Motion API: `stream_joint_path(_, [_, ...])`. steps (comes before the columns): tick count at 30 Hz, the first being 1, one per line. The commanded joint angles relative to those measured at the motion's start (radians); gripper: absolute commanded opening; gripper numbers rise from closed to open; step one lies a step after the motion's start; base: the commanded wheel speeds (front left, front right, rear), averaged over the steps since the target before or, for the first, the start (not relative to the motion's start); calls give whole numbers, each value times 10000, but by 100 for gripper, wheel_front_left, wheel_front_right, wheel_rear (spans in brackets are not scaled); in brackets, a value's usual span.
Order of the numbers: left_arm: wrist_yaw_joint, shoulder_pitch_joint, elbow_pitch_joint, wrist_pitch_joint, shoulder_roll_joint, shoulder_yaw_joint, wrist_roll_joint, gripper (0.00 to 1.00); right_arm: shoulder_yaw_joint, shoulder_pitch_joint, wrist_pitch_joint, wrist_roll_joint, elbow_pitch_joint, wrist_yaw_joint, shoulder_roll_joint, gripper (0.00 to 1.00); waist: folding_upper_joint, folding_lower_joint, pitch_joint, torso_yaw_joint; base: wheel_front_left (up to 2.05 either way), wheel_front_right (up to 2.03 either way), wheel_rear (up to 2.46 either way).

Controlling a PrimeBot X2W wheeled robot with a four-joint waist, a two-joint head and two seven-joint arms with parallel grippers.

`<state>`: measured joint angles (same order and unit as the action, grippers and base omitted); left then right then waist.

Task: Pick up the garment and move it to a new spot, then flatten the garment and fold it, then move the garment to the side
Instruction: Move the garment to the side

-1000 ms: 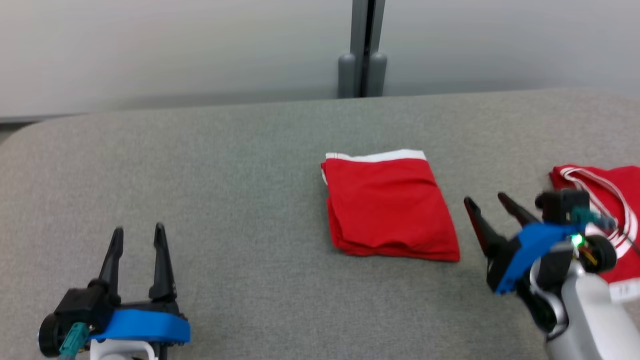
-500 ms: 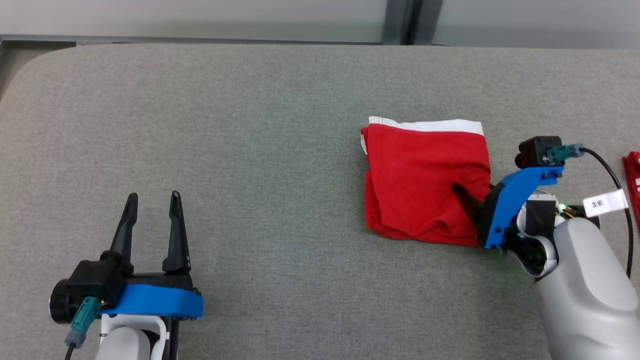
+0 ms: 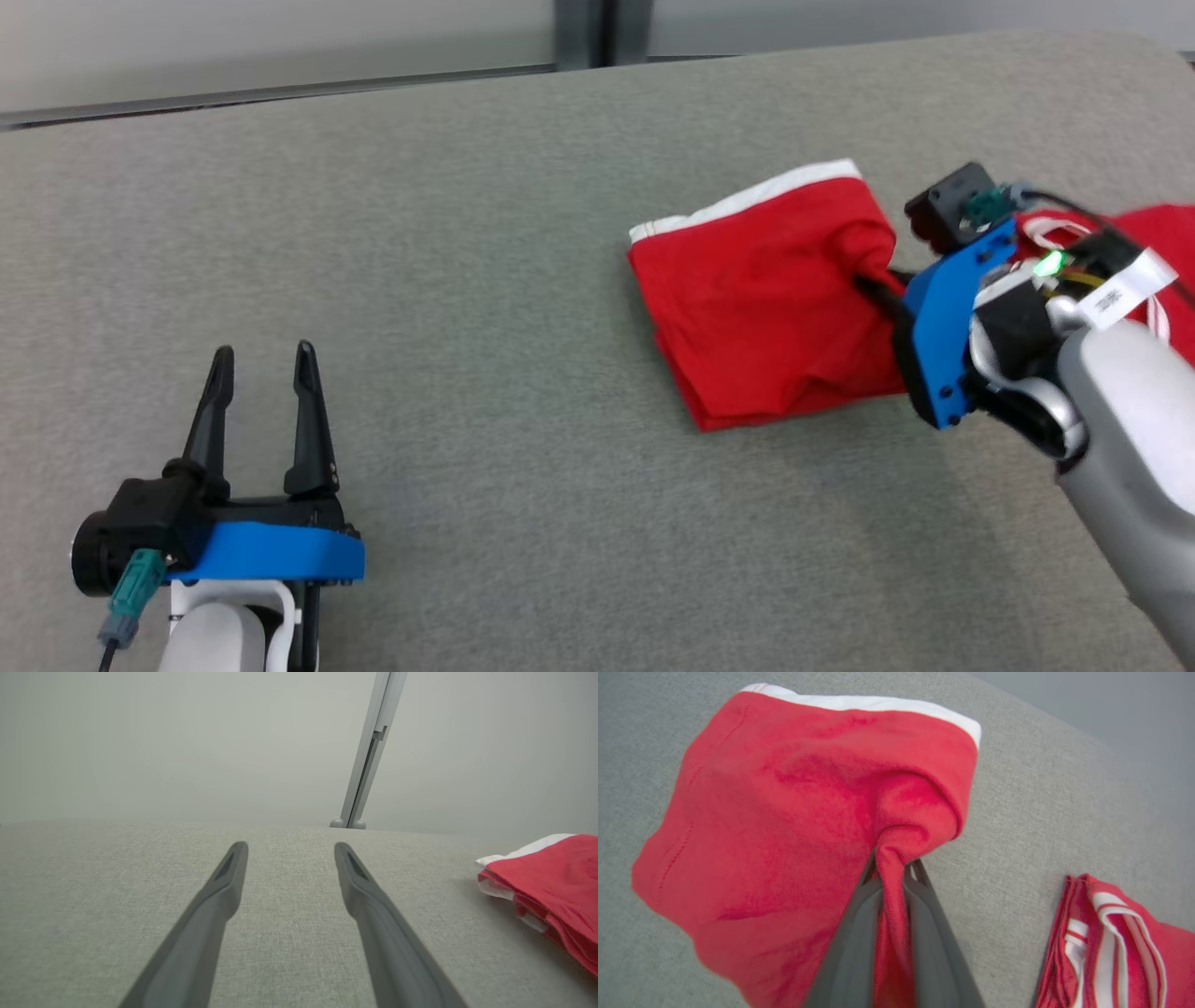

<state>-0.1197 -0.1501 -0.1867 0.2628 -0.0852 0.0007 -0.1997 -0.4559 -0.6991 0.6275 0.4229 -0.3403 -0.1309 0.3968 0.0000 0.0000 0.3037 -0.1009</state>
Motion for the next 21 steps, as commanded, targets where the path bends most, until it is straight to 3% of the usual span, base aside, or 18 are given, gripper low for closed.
stream_joint_path(1, [-4, -188, 67, 23, 22, 13, 47, 100, -110, -207, 58, 173, 197, 0, 321, 0, 0, 0, -210, -431, 0, 0, 0])
stream_joint_path(11, [-51, -632, 138, 23, -181, -73, 129, 100, -977, -549, -147, 799, 1313, 0, 3005, 0, 0, 0, 258, -1804, 0, 0, 0])
stream_joint_path(17, [-56, -928, 247, -104, -532, -240, 257, 100, -557, -461, -1504, 530, 412, 2, 3652, 0, 0, 0, 925, -1966, 0, 0, 0])
stream_joint_path(21, [-63, -1114, 517, -299, -742, -307, 321, 100, -4, -444, -2333, 164, -810, 2, 3976, 0, 0, 0, 1362, -1862, 0, 0, 0])
